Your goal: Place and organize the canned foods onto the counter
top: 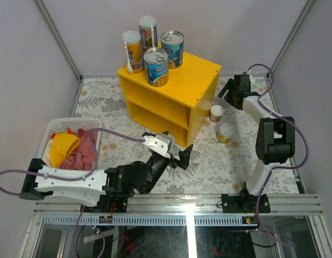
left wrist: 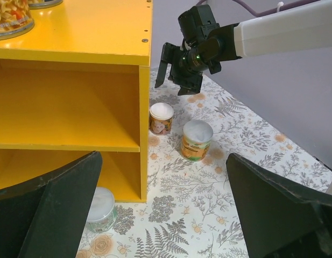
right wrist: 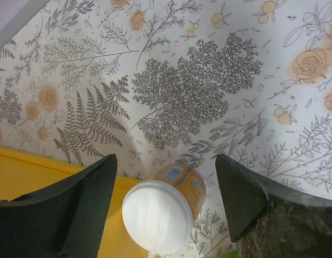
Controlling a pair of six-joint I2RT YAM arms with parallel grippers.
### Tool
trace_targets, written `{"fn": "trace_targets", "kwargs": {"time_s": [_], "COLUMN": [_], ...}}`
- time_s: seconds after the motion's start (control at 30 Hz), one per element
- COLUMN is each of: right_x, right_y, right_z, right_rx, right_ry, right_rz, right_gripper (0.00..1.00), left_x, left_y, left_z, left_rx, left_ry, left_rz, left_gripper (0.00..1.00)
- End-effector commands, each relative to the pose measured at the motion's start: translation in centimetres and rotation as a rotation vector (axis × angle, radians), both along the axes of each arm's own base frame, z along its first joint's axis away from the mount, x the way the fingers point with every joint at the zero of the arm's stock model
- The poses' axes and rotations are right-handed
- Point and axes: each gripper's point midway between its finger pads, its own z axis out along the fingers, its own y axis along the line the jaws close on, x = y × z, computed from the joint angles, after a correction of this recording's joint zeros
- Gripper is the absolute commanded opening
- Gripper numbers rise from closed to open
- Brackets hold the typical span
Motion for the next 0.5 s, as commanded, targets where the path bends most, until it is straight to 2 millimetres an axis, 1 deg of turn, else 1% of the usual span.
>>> {"fn": "trace_targets", "kwargs": {"time_s": [0.0, 0.1, 0.23, 0.37, 0.47], "right_x": [1.7, 1.0, -0.5, -1.7, -2.4], "right_y": [1.1, 1.5, 2.0, 2.6, 3.4], "right_z": [1.6, 0.3, -1.3, -2.1, -2.3], "right_rx": [0.027, 0.053, 0.082, 0.105, 0.114], "right_ry": [-0.048, -0.022, 0.009, 0.016, 0.02], "right_rz": [0.066, 0.077, 0.09, 0.102, 0.125], "right_gripper": [0.8, 0.8, 0.78, 0.75, 0.74], "left_x": [0.2, 0.3, 0.3, 0.2, 0.3], "left_y": [0.7, 0.7, 0.7, 0.8, 0.9], "left_z": [1.0, 0.7, 0.2, -0.3, -0.9], "left_rx": [-0.098, -0.091, -0.092, -0.09, -0.086], "left_ry": [0.009, 0.007, 0.007, 0.013, 0.021], "left_rz": [0.042, 0.05, 0.05, 0.047, 0.049], "left_gripper": [0.99, 0.99, 0.99, 0.99, 0.99]}}
